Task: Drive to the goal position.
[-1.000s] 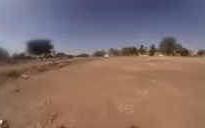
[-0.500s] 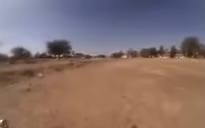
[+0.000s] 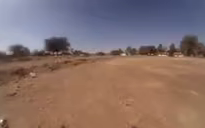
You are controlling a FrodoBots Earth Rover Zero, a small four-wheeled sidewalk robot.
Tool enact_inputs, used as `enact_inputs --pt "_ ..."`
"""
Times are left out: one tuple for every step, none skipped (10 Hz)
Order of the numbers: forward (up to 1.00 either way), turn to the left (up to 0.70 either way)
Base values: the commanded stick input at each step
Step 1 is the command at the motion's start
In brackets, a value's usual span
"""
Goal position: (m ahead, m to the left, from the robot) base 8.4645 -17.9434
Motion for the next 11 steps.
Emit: enact_inputs --pt "0.70 0.00" --pt "0.70 0.00" --pt "0.70 0.00" --pt "0.70 -0.16" --pt "0.70 -0.27" --pt "0.70 -0.27" --pt "0.70 -0.23" --pt "0.70 -0.04" --pt "0.70 0.00" --pt "0.70 0.00" --pt "0.70 0.00"
